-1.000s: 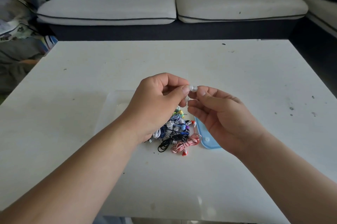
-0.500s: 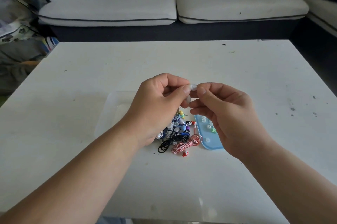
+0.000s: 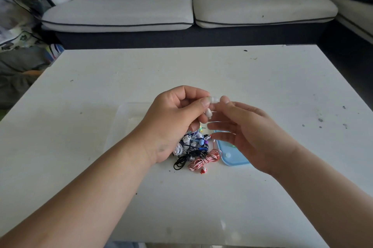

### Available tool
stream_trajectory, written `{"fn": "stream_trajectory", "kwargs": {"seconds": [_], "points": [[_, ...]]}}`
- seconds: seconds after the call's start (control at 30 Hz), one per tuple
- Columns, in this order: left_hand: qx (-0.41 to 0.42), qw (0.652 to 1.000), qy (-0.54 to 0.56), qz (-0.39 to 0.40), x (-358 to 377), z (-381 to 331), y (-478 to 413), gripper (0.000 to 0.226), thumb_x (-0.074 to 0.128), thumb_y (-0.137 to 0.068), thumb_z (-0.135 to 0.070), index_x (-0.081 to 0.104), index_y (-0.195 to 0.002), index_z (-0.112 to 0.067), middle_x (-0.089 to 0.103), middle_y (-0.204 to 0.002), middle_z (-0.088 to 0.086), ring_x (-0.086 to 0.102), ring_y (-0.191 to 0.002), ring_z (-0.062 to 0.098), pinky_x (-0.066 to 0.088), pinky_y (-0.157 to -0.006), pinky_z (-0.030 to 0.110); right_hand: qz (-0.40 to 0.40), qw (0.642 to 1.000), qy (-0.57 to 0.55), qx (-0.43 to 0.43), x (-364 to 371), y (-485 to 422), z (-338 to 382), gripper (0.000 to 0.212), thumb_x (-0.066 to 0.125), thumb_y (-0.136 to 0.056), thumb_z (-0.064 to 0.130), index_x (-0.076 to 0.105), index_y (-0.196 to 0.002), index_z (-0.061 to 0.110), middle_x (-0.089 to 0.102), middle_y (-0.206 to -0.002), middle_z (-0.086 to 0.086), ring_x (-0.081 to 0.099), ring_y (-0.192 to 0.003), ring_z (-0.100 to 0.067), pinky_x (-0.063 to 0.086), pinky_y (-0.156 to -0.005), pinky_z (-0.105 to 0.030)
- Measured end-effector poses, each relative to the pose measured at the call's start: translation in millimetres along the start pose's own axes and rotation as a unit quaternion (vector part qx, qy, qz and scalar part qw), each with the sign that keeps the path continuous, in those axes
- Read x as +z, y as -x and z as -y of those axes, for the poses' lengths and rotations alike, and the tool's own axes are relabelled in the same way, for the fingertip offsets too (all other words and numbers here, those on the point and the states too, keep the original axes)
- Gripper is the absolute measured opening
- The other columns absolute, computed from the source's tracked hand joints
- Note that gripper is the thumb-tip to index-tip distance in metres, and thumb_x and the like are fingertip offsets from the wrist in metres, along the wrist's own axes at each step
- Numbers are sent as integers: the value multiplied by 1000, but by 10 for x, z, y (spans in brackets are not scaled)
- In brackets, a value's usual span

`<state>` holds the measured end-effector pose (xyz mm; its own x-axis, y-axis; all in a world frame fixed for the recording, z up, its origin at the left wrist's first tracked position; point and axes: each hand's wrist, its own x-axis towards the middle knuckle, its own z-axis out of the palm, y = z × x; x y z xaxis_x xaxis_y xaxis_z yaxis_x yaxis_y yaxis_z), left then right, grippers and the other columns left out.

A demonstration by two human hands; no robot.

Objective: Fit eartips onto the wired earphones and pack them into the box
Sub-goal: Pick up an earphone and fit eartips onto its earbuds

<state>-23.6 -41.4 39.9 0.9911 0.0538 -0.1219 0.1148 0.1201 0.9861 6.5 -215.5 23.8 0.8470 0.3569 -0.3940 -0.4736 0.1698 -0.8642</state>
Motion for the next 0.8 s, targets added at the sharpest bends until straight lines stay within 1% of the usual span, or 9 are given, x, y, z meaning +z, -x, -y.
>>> {"fn": "stream_trajectory", "kwargs": {"seconds": [0.07, 0.17, 0.23, 0.33, 0.4, 0.5, 0.63, 0.7, 0.8], "points": [[-1, 1000, 7, 0, -1, -11, 5, 20, 65, -98, -2, 69, -116, -9, 71, -86, 14, 60, -65, 13, 45, -54, 21, 42, 998, -9, 40, 23, 26, -22, 35, 49, -106, 29, 72, -112, 3, 74, -106, -18, 72, -98, -29, 58, -93, -44], [8, 1000, -27, -3, -23, 1, -3, 28, 66, -98, -5, 69, -122, -18, 72, -86, 13, 62, -70, 14, 50, -60, 24, 90, 994, -13, 51, 58, 87, -37, 25, 50, -103, 14, 70, -110, -1, 75, -105, -18, 73, -100, -30, 60, -92, -41], [25, 997, -68, -11, -40, 25, -10, 26, 65, -99, -6, 70, -120, -20, 73, -85, 10, 65, -71, 14, 53, -64, 25, 73, 997, -12, 30, 43, 87, -67, 20, 58, -99, 10, 70, -107, -4, 75, -101, -19, 73, -96, -28, 62, -86, -36], [38, 993, -111, -23, -48, 55, -6, 21, 66, -99, -8, 73, -113, -22, 74, -84, 5, 71, -73, 16, 59, -70, 29, 55, 998, -11, 21, 21, 75, -84, 26, 63, -96, 12, 70, -109, -9, 75, -104, -25, 72, -88, -26, 63, -76, -31], [26, 993, -115, -22, -44, 66, 0, 17, 67, -98, -9, 75, -109, -20, 75, -85, 5, 74, -77, 19, 62, -75, 33, 37, 999, 23, 14, -6, 67, -81, 28, 65, -97, 12, 69, -108, -12, 74, -103, -27, 70, -81, -26, 61, -69, -29], [-1, 993, -120, -5, -31, 85, 1, 12, 76, -92, -10, 76, -102, -17, 77, -86, 5, 78, -83, 24, 63, -84, 40, 15, 995, 101, -16, -69, 71, -70, 22, 67, -96, 10, 72, -100, -10, 73, -91, -24, 68, -75, -25, 58, -66, -30], [-22, 993, -111, -13, 22, 132, 9, 16, 78, -89, -3, 75, -101, -13, 76, -82, 0, 79, -79, 25, 63, -80, 34, -7, 984, 175, -30, -160, 103, -44, 20, 72, -93, 16, 76, -92, -3, 75, -85, -20, 69, -69, -23, 58, -65, -34], [-43, 995, -91, -13, 71, 162, 22, 18, 77, -88, 1, 74, -103, -10, 75, -78, -3, 79, -77, 24, 63, -73, 30, -43, 959, 279, -25, -257, 96, -90, 18, 70, -94, 15, 75, -85, 0, 76, -77, -12, 68, -63, -22, 59, -63, -35], [-74, 995, -60, -7, 129, 197, 33, 20, 76, -88, 4, 73, -104, -7, 74, -74, -4, 78, -73, 23, 60, -66, 25, -85, 857, 507, -38, -419, 18, -311, 18, 64, -91, 16, 72, -75, 14, 71, -68, 1, 64, -60, -23, 54, -59, -31]]}}
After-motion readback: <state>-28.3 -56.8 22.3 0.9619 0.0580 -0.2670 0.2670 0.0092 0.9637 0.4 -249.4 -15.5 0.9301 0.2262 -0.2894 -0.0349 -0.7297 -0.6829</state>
